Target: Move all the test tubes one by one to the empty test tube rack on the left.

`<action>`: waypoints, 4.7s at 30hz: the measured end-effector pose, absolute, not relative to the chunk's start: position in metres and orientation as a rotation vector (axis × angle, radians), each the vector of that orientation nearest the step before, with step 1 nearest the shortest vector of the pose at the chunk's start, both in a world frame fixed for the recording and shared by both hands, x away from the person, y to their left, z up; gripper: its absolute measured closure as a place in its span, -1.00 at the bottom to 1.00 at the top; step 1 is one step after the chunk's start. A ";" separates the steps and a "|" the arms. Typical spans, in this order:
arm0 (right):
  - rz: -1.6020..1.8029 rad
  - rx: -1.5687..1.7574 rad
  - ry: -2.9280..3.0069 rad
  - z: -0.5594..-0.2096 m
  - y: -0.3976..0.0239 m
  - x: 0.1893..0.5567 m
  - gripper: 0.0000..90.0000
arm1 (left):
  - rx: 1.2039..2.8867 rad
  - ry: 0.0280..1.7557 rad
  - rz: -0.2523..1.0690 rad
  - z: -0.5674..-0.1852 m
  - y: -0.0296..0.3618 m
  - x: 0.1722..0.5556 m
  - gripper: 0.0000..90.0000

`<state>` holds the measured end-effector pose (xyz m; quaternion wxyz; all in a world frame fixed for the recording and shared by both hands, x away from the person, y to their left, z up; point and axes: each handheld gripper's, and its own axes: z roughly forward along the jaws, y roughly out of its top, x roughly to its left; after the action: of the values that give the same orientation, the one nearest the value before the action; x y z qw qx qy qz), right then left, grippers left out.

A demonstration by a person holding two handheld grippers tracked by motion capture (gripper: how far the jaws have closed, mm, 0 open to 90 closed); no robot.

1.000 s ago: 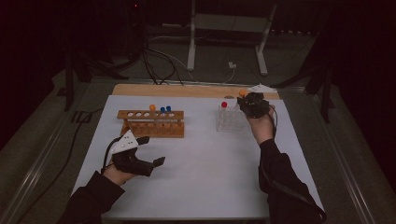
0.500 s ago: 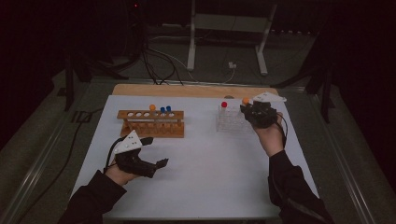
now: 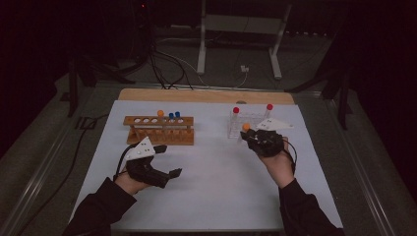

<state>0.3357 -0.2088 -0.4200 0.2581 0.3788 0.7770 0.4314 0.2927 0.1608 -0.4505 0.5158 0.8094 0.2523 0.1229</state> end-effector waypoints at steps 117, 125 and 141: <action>1.365 0.854 2.295 -0.439 -0.164 0.289 -1.00 | 1.725 0.882 0.764 -0.399 0.217 0.406 0.59; 1.371 0.864 2.296 -0.440 -0.166 0.290 -1.00 | 1.745 0.930 0.735 -0.426 0.216 0.412 0.59; 1.373 0.868 2.296 -0.440 -0.168 0.291 -1.00 | 1.778 0.993 0.681 -0.458 0.212 0.420 0.59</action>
<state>0.2907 -0.1681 -0.4399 0.1637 0.3046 0.8054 0.4814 0.4200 0.2125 -0.4576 0.4771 0.7277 0.4064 0.2788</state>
